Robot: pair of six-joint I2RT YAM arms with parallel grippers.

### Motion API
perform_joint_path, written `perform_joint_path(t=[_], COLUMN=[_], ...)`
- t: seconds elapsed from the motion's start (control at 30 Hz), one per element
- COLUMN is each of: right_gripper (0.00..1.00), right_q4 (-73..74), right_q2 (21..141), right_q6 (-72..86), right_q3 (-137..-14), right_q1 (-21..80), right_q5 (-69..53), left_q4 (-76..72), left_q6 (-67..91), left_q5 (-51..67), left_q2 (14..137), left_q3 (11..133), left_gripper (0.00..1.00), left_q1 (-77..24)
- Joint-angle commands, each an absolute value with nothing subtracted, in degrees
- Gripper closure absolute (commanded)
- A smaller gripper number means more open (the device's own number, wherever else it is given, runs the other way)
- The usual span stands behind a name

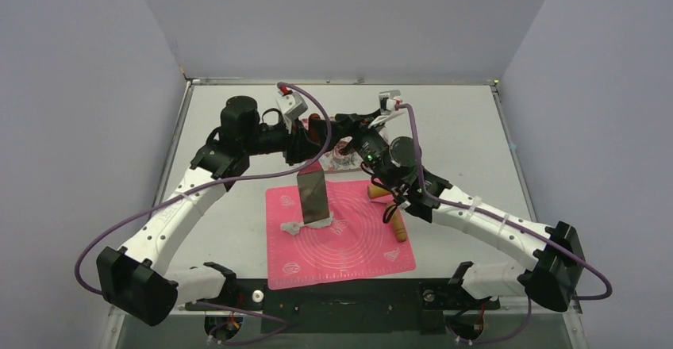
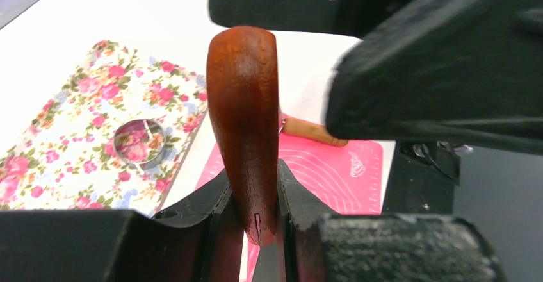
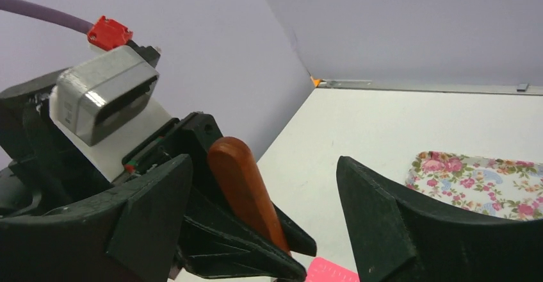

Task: Roll out the dumpling wrappers from the dough
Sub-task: Remove the dumpling wrapper from the work surface.

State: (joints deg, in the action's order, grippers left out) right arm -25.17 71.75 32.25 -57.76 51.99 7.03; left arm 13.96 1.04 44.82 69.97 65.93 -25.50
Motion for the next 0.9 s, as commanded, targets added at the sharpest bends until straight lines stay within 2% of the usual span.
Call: perform_joint_path(t=[0.0, 0.13, 0.23, 0.4, 0.5, 0.6, 0.8, 0.87], right_gripper=[0.22, 0.25, 0.24, 0.15, 0.17, 0.23, 0.23, 0.27], right_q4=[-26.8, -26.1, -27.7, -25.4, -26.9, -33.6, -37.3, -40.0], right_q2=[74.0, 74.9, 71.4, 68.7, 71.0, 73.6, 75.4, 76.7], right_q6=[33.1, 33.9, 35.8, 30.9, 33.1, 39.1, 34.3, 36.0], right_q3=[-62.2, -62.4, -59.8, -58.7, -60.1, -59.2, -59.0, -60.1], right_q1=[54.5, 53.0, 49.7, 46.3, 44.0, 42.5, 46.1, 45.3], right_q5=[16.2, 11.2, 4.9, -2.2, -11.5, -19.6, -25.7, -29.9], left_q4=[13.4, 13.2, 17.3, 22.6, 25.6, 24.7, 26.1, 27.2], left_q6=[0.3, 0.3, -3.6, -11.9, -13.6, -11.1, -10.9, -11.4], left_q5=[39.2, 43.6, 39.6, 34.8, 42.5, 48.4, 58.5, 61.1], left_q2=[69.4, 68.1, 67.2, 66.2, 65.6, 64.7, 65.7, 65.9], left_q3=[67.8, 66.6, 67.6, 67.3, 65.9, 65.2, 67.6, 68.3], left_gripper=[1.00, 1.00, 1.00, 1.00, 1.00, 1.00, 1.00, 1.00], left_q1=[-26.1, -25.9, -25.5, -25.1, -24.5, -23.0, -22.0, -22.1])
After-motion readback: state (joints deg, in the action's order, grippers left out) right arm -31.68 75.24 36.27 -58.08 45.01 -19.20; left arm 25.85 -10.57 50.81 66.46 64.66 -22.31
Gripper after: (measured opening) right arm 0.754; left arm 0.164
